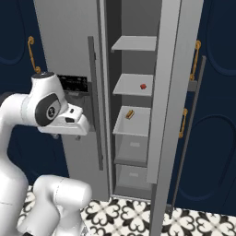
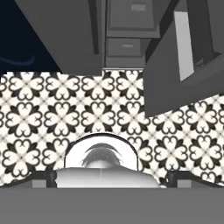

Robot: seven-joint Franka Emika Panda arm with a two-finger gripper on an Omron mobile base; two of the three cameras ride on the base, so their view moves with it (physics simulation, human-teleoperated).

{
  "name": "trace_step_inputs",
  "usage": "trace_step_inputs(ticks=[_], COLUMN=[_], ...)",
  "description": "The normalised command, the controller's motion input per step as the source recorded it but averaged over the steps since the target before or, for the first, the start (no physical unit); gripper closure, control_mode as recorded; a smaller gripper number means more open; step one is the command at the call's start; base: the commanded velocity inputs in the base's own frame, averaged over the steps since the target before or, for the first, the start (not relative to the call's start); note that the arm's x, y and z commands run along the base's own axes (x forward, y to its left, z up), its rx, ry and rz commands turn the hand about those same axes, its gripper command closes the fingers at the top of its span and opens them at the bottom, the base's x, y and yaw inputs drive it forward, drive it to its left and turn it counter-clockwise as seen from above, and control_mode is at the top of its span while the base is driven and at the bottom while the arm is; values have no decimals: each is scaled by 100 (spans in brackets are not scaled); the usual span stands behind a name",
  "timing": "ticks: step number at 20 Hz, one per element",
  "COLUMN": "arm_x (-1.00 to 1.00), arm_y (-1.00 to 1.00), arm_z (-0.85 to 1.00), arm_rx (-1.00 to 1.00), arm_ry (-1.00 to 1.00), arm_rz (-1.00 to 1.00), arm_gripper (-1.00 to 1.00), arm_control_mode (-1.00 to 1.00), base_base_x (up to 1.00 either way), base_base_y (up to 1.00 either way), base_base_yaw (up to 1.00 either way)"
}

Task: Take the strawberry from the fridge and place it on top of the pancake, located on the dining counter.

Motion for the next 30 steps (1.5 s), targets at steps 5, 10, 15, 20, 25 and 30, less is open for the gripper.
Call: trace_step_inputs(ticks=[5,10,15,20,25,30], arm_x=[-25,-6,0,0,0,0], arm_y=[-1,0,0,0,0,0], arm_z=[-8,-11,0,0,0,0], arm_rx=[6,3,0,0,0,0], arm_ry=[-8,0,0,0,0,0], arm_rz=[-2,0,0,0,0,0], arm_gripper=[-100,-100,-100,-100,-100,-100], arm_control_mode=[-100,-100,-100,100,100,100], base_base_x=[0,0,0,0,-4,10], base_base_y=[0,0,0,0,0,5], base_base_yaw=[0,0,0,-12,-45,-34])
